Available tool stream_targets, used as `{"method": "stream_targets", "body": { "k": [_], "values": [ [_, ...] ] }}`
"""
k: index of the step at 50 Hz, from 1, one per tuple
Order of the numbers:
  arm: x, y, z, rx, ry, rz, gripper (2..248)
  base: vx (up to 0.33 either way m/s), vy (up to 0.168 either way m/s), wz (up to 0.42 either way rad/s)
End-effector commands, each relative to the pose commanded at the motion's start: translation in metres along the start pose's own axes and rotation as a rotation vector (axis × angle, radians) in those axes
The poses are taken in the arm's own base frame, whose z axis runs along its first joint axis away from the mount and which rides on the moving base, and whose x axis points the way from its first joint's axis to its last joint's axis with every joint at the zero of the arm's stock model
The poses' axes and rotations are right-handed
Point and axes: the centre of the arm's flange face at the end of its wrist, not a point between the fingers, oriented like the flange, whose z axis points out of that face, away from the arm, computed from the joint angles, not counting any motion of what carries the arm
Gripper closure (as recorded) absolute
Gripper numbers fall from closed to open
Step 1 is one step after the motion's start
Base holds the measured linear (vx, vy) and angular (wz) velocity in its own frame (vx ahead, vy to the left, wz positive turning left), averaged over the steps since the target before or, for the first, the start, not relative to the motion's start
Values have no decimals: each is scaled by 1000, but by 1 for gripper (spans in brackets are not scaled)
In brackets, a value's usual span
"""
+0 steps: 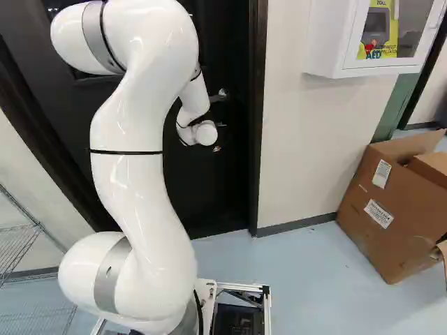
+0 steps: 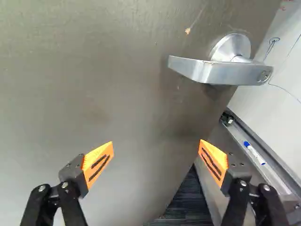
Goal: Open the door and move inside
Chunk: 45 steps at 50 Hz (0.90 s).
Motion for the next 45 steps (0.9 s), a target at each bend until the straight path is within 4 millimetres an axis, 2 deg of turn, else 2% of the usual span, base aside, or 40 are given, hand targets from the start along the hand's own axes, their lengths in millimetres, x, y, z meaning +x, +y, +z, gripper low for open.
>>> {"method": "stream_targets", "body": {
  "k": [45],
  "values": [
    [-6, -44, -80, -19, -82, 65, 3, 0, 0, 0]
  ]
}}
